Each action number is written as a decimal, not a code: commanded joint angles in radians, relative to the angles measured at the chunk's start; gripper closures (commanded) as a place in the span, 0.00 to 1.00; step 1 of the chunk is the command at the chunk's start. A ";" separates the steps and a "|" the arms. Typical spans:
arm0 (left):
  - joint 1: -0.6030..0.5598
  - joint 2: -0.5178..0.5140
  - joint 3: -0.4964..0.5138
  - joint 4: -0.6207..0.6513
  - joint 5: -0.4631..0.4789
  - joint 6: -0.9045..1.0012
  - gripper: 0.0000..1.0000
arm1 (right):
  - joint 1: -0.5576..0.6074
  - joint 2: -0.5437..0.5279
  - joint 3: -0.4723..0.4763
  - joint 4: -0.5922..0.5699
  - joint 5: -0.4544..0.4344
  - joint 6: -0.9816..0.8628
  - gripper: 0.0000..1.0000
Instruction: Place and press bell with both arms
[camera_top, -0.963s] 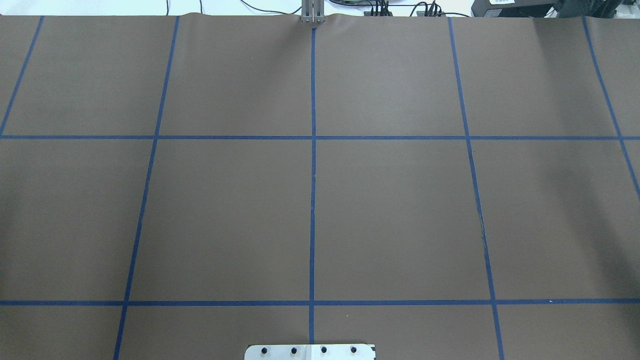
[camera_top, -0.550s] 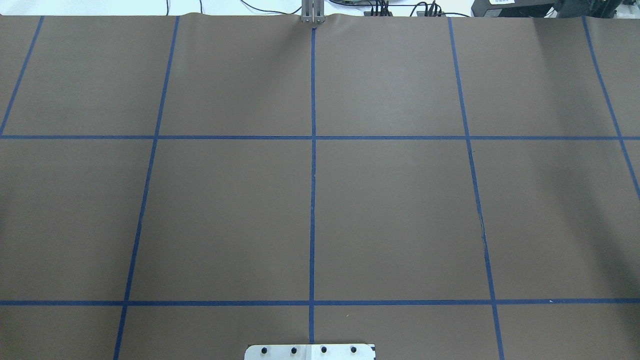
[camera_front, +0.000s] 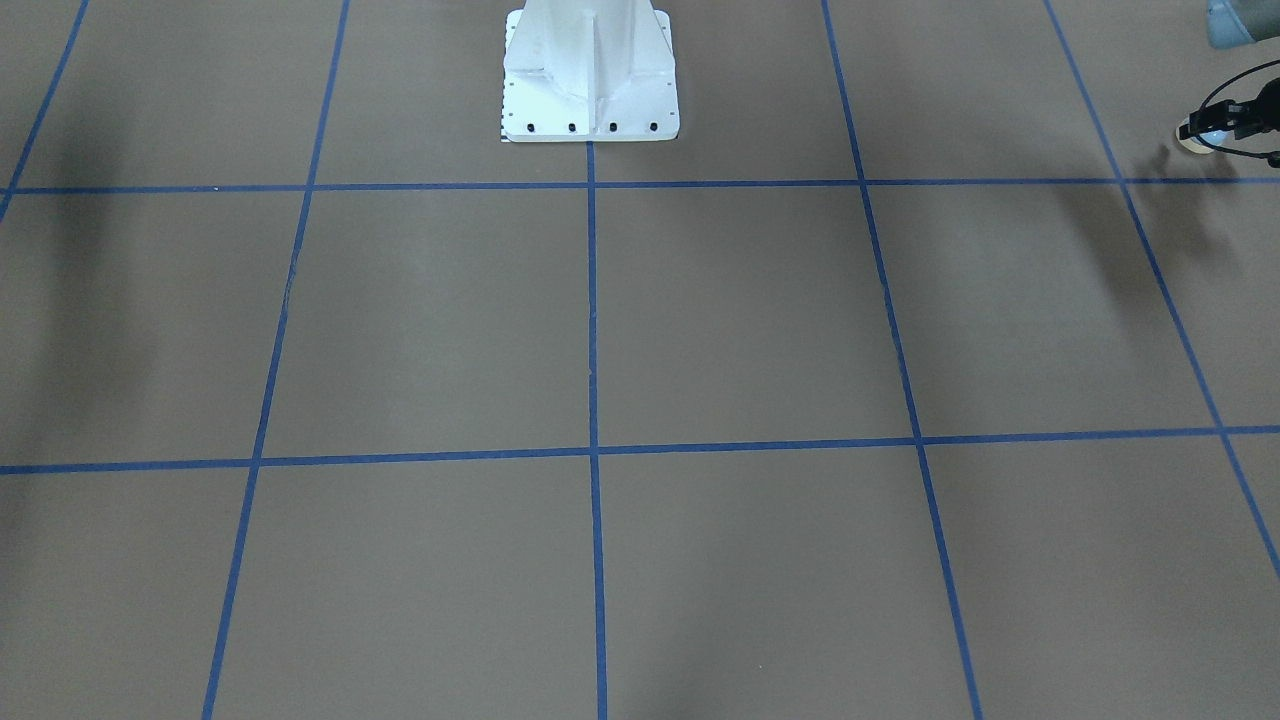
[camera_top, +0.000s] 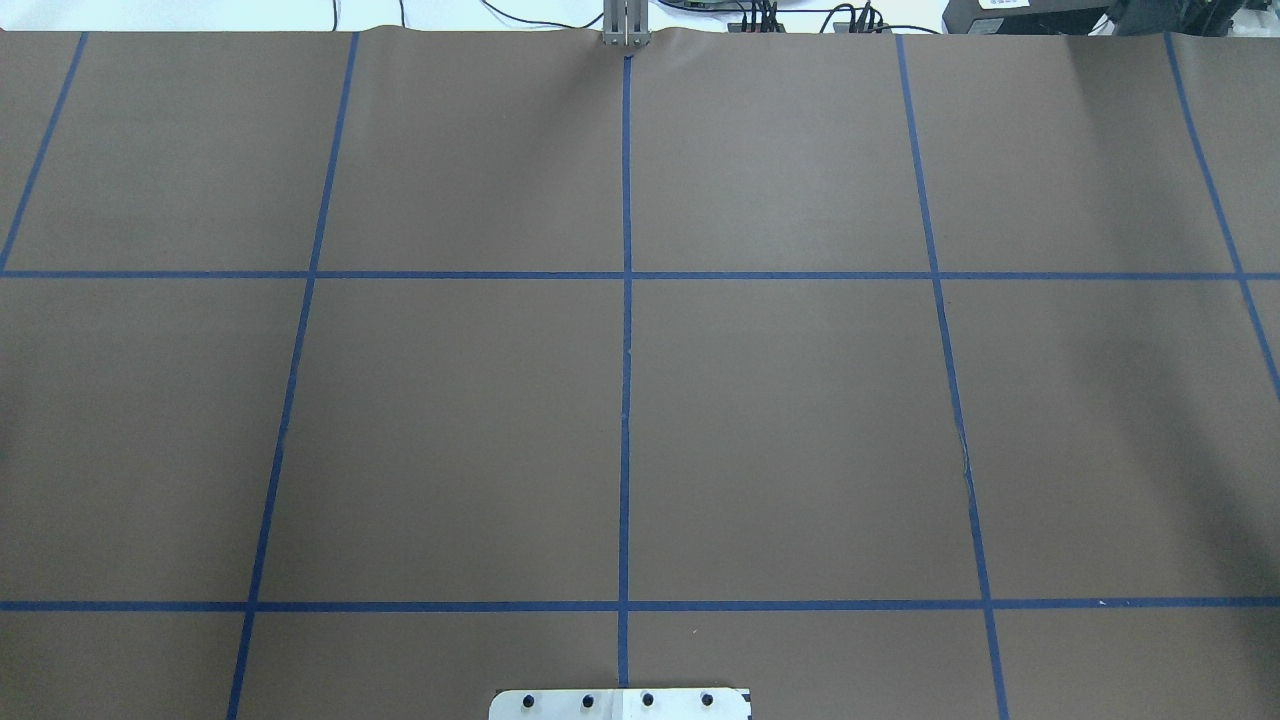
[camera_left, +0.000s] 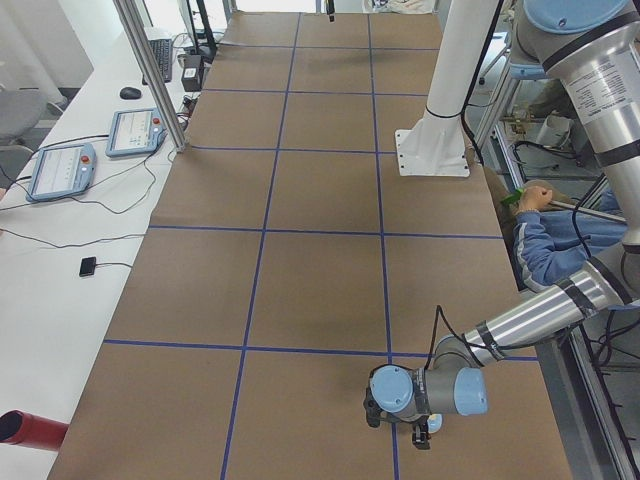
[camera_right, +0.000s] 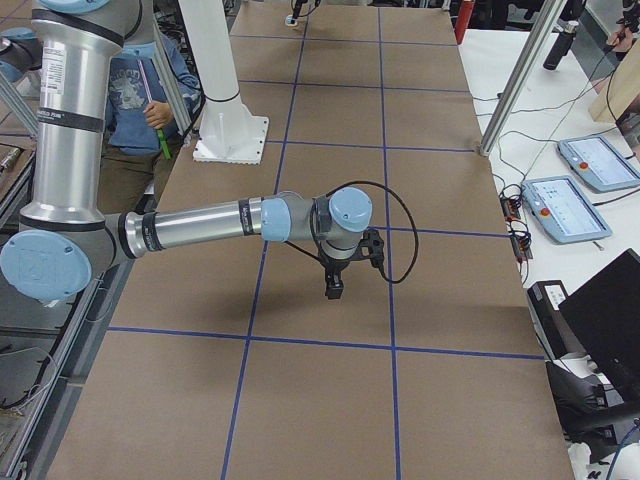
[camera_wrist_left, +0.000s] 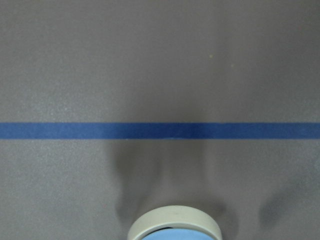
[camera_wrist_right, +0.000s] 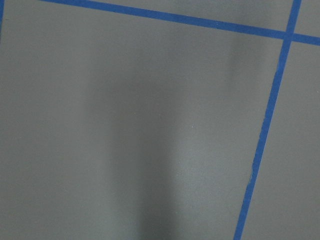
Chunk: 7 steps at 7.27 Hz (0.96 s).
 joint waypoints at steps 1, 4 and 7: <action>0.019 -0.002 0.002 -0.001 0.001 -0.003 0.00 | -0.014 0.000 0.000 0.001 0.000 0.001 0.00; 0.033 -0.004 0.012 -0.001 0.001 -0.005 0.00 | -0.032 0.002 0.000 0.001 -0.002 0.004 0.00; 0.037 -0.004 0.020 -0.001 0.001 -0.005 0.02 | -0.043 0.006 0.000 0.001 -0.003 0.004 0.00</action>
